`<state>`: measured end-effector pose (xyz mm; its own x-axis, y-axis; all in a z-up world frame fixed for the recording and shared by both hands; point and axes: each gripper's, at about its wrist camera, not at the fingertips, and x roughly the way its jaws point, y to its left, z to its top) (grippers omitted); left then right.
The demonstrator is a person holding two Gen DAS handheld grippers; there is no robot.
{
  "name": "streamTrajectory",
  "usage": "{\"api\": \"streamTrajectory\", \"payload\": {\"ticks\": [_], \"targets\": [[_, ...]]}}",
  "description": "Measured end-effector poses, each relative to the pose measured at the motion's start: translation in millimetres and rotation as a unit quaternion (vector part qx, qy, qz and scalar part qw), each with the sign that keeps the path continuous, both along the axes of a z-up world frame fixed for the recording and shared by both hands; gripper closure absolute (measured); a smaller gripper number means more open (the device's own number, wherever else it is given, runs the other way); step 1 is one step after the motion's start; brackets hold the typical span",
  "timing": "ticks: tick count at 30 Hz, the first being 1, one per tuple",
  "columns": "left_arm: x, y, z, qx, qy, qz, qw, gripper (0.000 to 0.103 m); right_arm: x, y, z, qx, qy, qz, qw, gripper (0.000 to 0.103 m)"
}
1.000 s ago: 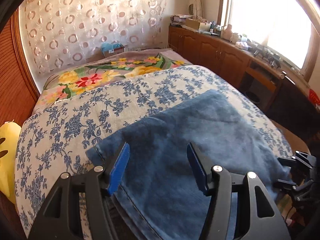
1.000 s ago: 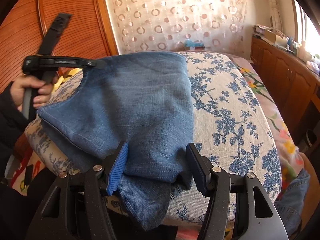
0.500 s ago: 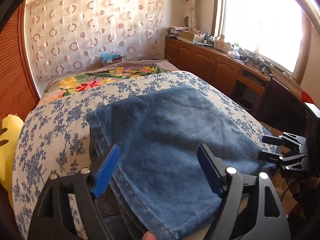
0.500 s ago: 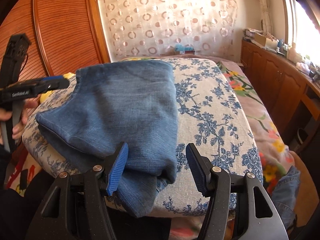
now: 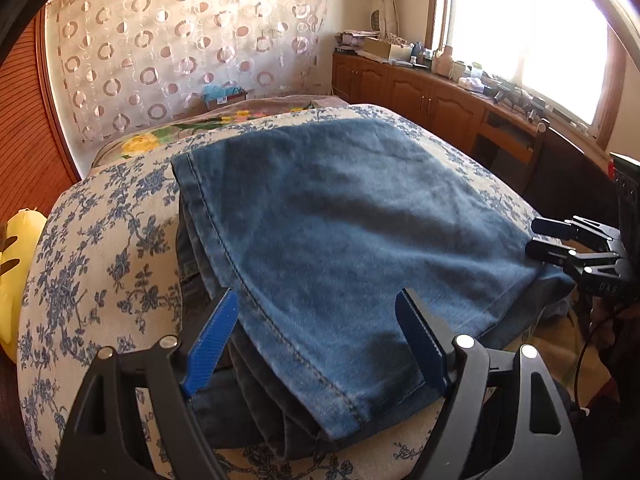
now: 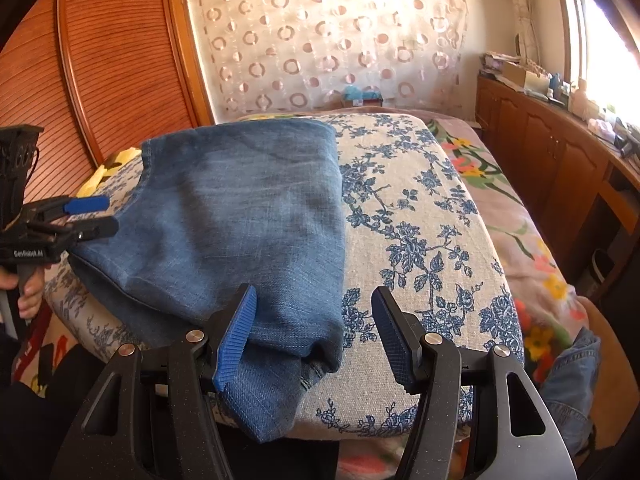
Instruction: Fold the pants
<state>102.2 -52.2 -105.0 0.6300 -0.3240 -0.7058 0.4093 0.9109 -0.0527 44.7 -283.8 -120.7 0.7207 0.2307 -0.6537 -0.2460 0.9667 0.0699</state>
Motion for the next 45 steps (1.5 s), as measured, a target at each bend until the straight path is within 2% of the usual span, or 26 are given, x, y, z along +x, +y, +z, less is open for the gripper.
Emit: {"api": "streamTrajectory", "payload": {"ticks": [10,16,21,25,31,33,35,38,45], "targets": [[-6,10,-17,0.000,0.016,0.015,0.9998,0.022,1,1,-8,0.004,0.012,-0.002,1.000,0.042],[-8,12,-21,-0.006,0.013,0.020,0.9997,0.022,1,1,-12,0.010,0.020,-0.001,1.000,0.042],[-10,14,-22,-0.013,0.010,0.024,0.9996,0.022,6,-3,-15,0.036,0.041,-0.007,0.998,0.042],[-10,15,-24,-0.015,0.010,0.026,0.9995,0.022,8,1,-15,0.029,0.045,-0.006,0.999,0.043],[-11,16,-24,-0.018,0.010,0.029,0.9994,0.022,10,6,-14,0.051,0.067,0.008,0.996,0.071],[-11,16,-23,-0.021,0.011,0.030,0.9993,0.022,10,8,-13,0.054,0.069,0.012,0.996,0.084],[-12,17,-21,-0.023,0.010,0.033,0.9991,0.022,10,9,-8,0.055,0.065,0.015,0.996,0.090],[-15,22,-12,-0.027,0.001,0.039,0.9989,0.022,12,14,1,0.051,0.053,0.015,0.997,0.093],[-22,47,12,-0.034,-0.024,0.064,0.9971,0.022,20,34,41,0.054,0.000,0.028,0.998,0.094]]}}
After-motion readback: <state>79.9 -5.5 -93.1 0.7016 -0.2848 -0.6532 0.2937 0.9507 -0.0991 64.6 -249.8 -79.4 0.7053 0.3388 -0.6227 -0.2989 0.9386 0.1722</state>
